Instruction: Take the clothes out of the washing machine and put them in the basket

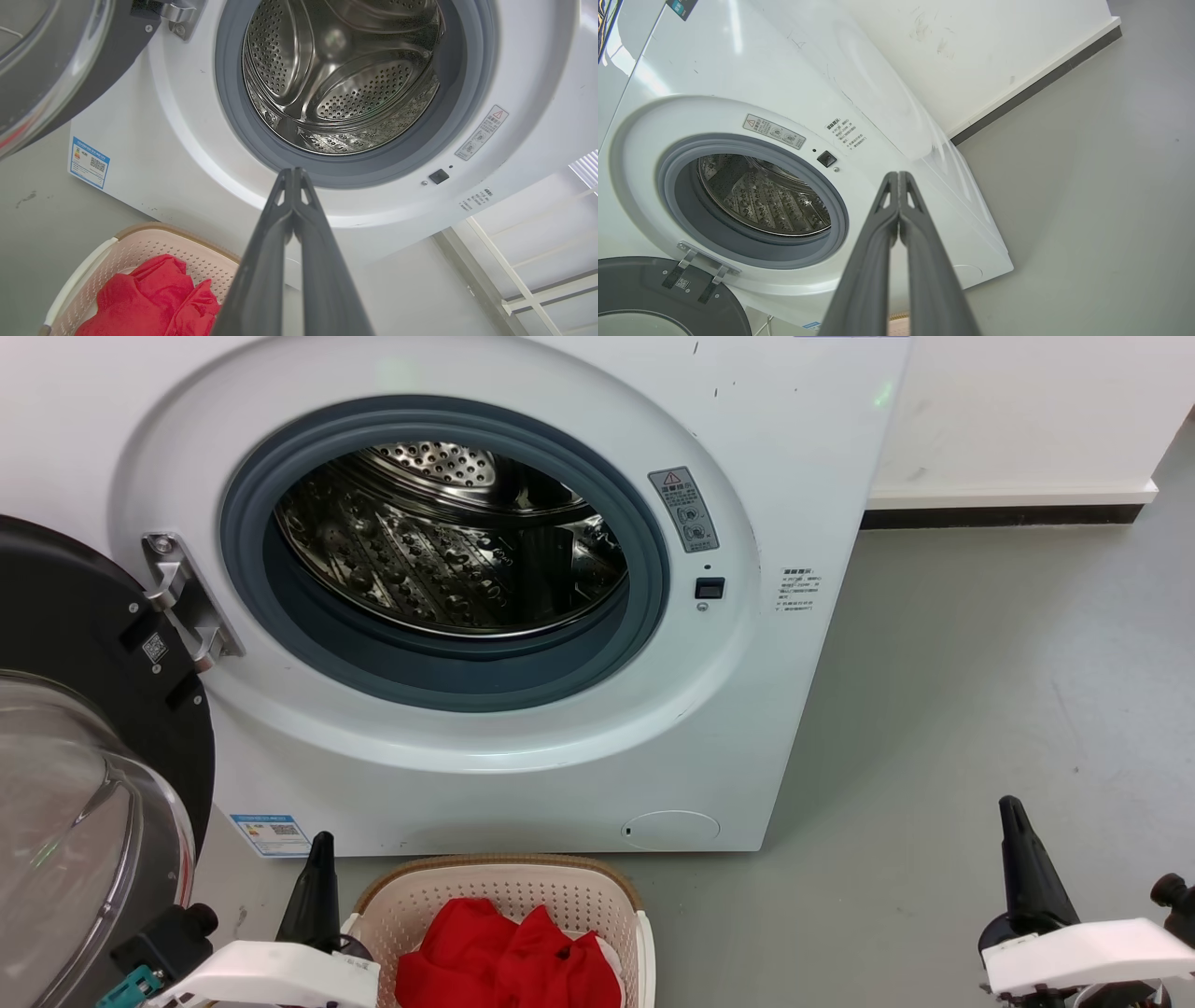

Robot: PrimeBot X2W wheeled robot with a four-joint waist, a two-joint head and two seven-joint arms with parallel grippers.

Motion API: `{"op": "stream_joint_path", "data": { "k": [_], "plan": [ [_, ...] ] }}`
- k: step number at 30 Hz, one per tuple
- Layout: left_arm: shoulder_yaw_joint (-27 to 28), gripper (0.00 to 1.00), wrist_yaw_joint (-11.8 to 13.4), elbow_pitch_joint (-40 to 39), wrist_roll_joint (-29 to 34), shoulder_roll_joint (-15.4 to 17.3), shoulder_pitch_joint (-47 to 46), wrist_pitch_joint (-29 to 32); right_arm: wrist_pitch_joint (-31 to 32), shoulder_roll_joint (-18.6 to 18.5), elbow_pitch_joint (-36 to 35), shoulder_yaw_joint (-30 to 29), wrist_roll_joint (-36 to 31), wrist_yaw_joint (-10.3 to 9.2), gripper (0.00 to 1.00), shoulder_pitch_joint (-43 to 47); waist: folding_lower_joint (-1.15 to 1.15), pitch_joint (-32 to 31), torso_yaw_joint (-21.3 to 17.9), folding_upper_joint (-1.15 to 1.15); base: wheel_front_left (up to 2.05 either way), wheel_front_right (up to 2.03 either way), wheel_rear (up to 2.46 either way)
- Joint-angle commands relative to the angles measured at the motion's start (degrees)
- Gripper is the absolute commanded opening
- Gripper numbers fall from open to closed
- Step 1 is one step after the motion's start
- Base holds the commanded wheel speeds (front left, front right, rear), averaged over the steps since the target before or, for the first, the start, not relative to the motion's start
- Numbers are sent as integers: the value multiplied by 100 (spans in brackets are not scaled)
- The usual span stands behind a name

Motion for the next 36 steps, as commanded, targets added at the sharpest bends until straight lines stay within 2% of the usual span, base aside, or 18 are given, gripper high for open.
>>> {"op": "stream_joint_path", "data": {
  "k": [1,36],
  "plan": [
    [29,0,-18,-51,-187,6,-161,44,33,-55,-30,-1,207,0,0,-158,-1,0,2,0,0,0,0],
    [144,0,-63,134,-2674,2,-448,636,617,-76,280,-57,2716,-1,0,-478,-1,-11,64,0,0,0,0]
  ]
}}
